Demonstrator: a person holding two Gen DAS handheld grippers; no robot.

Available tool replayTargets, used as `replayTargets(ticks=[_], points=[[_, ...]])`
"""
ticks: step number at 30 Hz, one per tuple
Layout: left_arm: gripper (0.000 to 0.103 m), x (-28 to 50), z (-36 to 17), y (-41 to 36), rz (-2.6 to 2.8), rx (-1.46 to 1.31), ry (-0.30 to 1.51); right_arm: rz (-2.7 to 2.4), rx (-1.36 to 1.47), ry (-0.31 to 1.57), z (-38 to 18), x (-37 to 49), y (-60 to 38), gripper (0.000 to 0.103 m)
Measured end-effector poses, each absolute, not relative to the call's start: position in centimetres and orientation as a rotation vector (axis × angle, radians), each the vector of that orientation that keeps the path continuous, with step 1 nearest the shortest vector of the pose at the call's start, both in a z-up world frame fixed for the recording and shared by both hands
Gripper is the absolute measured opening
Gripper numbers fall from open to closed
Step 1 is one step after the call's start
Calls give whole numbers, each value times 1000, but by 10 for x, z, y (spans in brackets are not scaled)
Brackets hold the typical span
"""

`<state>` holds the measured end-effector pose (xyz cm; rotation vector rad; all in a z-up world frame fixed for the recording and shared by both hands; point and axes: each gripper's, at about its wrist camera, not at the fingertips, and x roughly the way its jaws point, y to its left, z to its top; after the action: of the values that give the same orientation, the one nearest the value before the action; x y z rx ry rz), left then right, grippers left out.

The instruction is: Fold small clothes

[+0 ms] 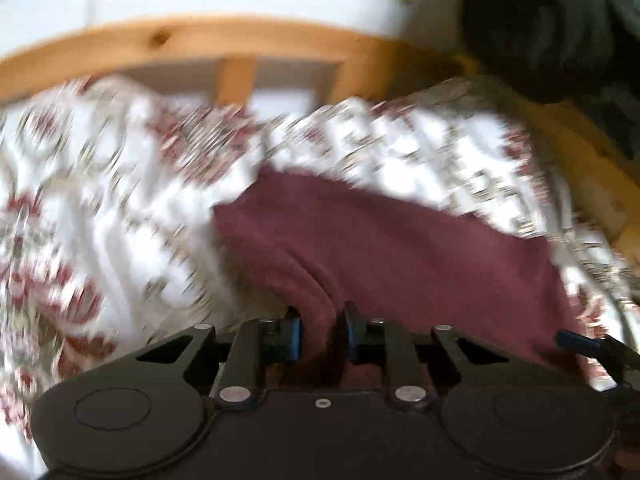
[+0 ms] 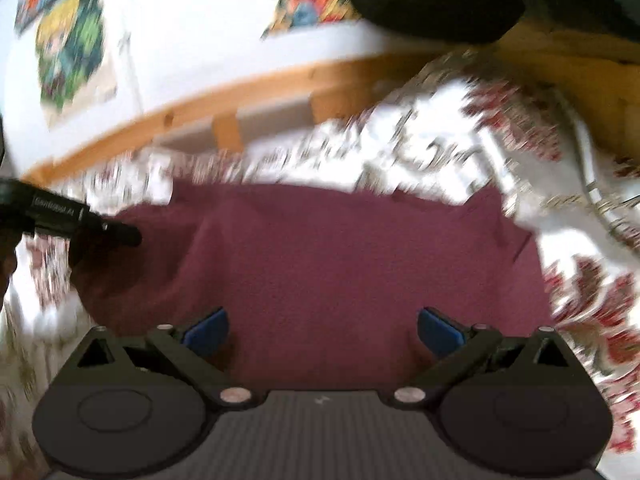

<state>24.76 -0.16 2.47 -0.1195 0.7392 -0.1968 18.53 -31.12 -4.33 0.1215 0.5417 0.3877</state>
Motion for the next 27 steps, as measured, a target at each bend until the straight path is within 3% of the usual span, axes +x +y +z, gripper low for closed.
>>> replayTargets(ticks=[7,13,18,20,21,25,27], points=[[21,244,71,-95,-369,39,671,207,211,398,-12,194,-380,103],[18,232,39,-179,-550,212,692,65,359,393,-11,212,-445,103],[22,227,7,-192,-573,187,721,70,449,460,-22,225,-466,103],[27,225,3,-186,-572,118,737,93,452,468,-25,224,-464,103],[35,223,4,-183,-571,96,730,109,449,468,-26,224,-462,103],[81,204,13,-179,-578,67,650,220,454,455,-25,223,-451,103],[93,187,19,-171,-558,48,570,297,487,459,-25,222,-448,103]])
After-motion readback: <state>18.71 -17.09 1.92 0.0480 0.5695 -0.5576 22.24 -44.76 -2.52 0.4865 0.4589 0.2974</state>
